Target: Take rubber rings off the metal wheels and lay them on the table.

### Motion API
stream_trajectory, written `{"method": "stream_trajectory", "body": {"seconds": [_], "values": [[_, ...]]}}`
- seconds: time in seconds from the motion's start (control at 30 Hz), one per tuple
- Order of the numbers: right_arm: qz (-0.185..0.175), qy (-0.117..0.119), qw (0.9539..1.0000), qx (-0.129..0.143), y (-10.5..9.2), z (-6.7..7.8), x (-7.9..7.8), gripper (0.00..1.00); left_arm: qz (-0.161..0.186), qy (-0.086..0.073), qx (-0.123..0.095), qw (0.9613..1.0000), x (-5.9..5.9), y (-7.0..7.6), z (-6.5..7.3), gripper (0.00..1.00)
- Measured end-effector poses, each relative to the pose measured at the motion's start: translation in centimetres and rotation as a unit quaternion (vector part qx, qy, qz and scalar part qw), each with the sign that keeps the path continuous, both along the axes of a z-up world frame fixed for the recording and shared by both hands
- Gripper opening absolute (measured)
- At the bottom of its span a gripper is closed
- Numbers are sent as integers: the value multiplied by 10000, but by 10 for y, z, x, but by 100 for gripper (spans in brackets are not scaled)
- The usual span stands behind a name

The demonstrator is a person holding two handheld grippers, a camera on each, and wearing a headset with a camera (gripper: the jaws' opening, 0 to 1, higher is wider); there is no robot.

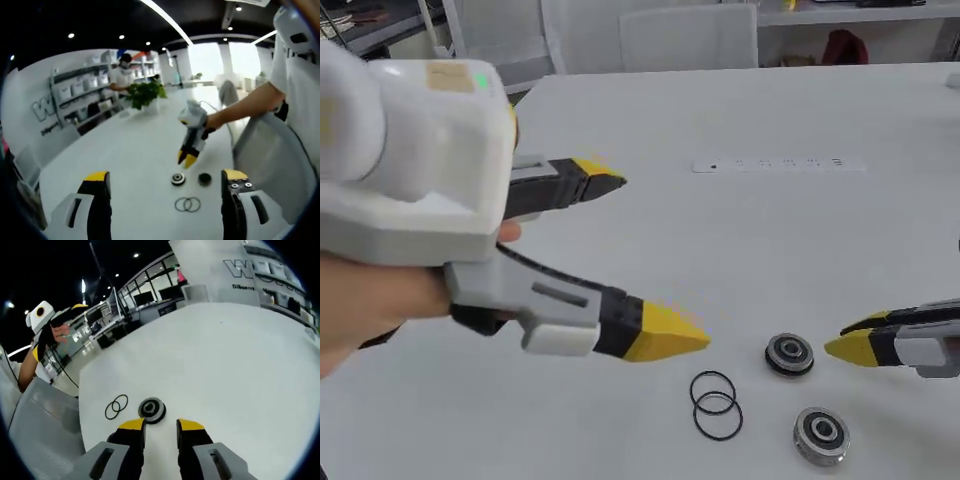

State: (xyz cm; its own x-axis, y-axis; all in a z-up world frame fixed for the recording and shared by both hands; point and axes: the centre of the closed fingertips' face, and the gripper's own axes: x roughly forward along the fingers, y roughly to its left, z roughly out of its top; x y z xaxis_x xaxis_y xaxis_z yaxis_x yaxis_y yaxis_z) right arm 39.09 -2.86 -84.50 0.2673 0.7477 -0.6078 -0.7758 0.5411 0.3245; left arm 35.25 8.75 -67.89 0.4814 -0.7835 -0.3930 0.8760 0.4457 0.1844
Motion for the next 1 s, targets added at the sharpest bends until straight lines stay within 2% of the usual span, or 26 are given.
{"method": "stream_trajectory", "body": {"seconds": [0.17, 0.27, 0.37, 0.47, 0.67, 0.73, 0.8, 0.83, 0.93, 0.97, 1.0], "values": [[272, -116, 9996, 34, 10, -2, -6, 22, -281, -93, -114, 9995, 17, -29, 6, 90], [500, -415, 9977, -171, 11, -4, -6, 20, -420, -113, -213, 9988, 23, -43, 7, 86], [507, -502, 9973, -158, 14, -3, -5, 22, -551, -146, -393, 9976, 31, -59, 9, 83], [537, -569, 9968, -177, 15, -5, -4, 23, -641, -199, -427, 9968, 39, -70, 4, 76], [607, -670, 9955, -299, 16, -12, -3, 24, -651, 119, -484, 9966, 59, -89, -26, 70], [621, -709, 9952, -278, 17, -11, -3, 25, -564, 195, -574, 9966, 63, -94, -36, 65], [639, -739, 9948, -272, 18, -11, -2, 25, -522, 199, -764, 9955, 66, -100, -40, 60], [641, -748, 9948, -274, 18, -11, -1, 25, -506, 201, -777, 9955, 67, -101, -43, 59], [660, -751, 9946, -268, 19, -12, -1, 25, -455, 169, -697, 9964, 69, -100, -58, 53], [669, -755, 9945, -275, 19, -13, -1, 25, -448, 218, -663, 9966, 69, -99, -66, 51], [675, -759, 9944, -279, 19, -14, 0, 25, -452, 254, -667, 9964, 68, -98, -69, 50]]}}
